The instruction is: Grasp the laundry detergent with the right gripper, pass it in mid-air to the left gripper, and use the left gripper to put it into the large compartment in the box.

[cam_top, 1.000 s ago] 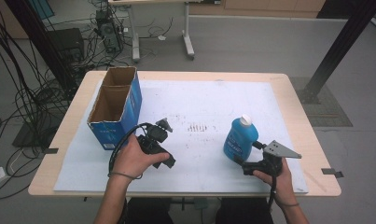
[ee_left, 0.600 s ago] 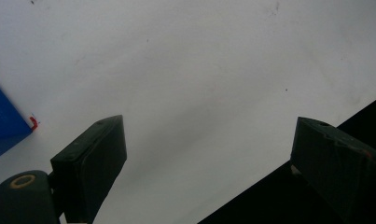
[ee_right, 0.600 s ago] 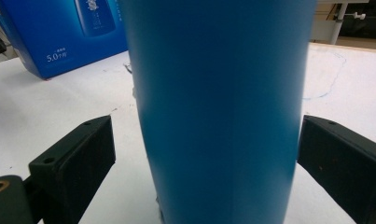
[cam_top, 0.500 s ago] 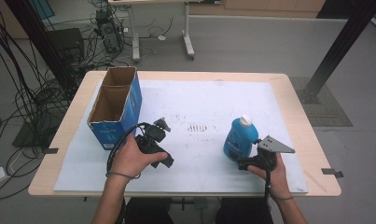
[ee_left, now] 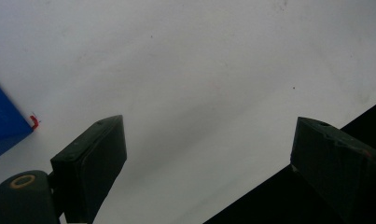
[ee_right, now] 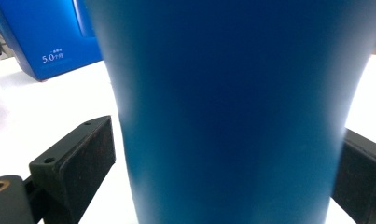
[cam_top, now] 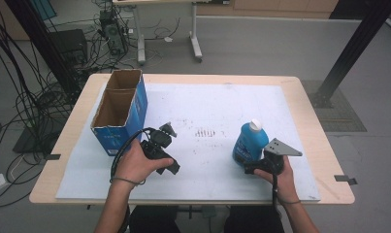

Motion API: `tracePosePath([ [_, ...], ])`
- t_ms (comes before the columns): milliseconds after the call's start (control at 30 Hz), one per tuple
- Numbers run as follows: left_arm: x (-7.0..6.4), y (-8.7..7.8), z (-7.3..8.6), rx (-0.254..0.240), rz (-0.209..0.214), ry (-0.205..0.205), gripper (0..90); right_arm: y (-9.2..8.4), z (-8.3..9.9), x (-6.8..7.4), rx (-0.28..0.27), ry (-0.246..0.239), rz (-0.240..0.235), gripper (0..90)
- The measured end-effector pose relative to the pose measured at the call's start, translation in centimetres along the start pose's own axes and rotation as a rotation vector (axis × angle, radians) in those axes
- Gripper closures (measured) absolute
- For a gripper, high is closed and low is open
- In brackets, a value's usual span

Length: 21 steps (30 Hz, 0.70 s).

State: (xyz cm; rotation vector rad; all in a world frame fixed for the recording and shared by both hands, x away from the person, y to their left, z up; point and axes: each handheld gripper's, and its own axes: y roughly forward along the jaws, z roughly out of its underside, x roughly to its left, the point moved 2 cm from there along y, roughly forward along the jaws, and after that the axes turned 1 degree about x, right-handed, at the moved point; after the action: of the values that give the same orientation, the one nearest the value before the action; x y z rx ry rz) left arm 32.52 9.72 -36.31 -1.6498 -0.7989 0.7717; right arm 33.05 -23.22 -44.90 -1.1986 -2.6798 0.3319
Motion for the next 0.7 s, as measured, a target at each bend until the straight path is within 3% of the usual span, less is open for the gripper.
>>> tracePosePath([
  [700,-0.58,-0.35,-0.37,-0.003,-0.018,0.001,8.8,-0.29,0.04,-0.04,-0.009,0.008,0.005,4.3],
])
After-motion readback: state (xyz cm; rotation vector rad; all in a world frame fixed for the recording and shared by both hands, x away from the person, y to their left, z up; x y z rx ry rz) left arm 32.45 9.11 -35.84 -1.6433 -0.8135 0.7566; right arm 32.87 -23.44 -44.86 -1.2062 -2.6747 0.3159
